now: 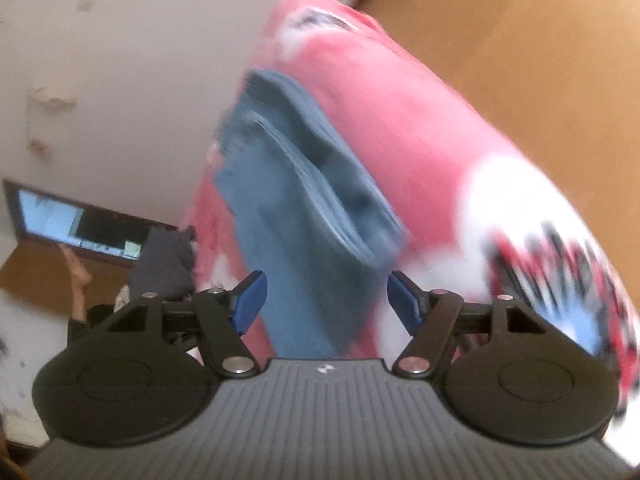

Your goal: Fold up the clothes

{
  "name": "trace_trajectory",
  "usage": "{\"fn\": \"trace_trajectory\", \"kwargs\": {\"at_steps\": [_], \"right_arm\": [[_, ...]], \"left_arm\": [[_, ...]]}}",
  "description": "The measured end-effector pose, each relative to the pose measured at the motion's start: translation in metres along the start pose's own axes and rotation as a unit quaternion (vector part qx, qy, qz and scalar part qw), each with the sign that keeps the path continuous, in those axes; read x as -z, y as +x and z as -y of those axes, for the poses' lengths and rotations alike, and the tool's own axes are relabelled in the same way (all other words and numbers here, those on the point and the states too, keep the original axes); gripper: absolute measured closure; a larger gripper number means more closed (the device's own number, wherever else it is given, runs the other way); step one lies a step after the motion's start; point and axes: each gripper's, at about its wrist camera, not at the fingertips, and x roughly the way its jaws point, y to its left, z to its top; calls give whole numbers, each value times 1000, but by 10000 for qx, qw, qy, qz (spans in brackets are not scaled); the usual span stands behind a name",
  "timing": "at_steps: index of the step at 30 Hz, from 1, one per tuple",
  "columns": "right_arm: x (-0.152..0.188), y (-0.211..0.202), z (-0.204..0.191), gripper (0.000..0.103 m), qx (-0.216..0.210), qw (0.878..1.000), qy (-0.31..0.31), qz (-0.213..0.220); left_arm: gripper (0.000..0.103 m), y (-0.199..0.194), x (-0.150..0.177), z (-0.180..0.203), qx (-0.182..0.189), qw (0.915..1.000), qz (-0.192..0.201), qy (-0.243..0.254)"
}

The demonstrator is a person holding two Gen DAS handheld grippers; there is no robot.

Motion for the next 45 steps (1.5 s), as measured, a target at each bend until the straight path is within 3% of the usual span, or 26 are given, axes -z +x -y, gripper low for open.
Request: {"fn": "trace_trajectory", "kwargs": {"at_steps": [6,13,16,17,18,22,26,34,39,45], "right_arm": [[9,29,13,38,-121,9998,32,166],[-11,56,10,44,-208,9995,-5,243],[-15,64,7,57,-175,9993,14,317],[-15,65,7,71,-146,9993,51,338],[-15,67,7,77,-117,9992,88,359],[-6,61,5,86,-166,9985,189,492],[9,54,-9,89,-194,9984,78,524],[73,27,-29,91,-186,9996,-185,91],[132,2,-35,91,-28,9985,-349,-411],[215,-28,-14,91,449,9865,-253,-1555]], "left_arm": [[42,23,16,13,-112,9998,149,102],[56,39,23,40,-480,9955,369,731],[72,37,31,52,-704,9924,516,866],[75,35,33,55,-759,9917,561,877],[81,33,34,57,-811,9911,611,860],[92,14,43,66,-1034,9884,751,823],[93,-9,53,73,-1123,9863,853,858],[94,-83,109,73,-839,9873,915,991],[94,-113,182,85,-605,9797,363,1874],[95,-131,265,87,42,9641,-851,2515]]}}
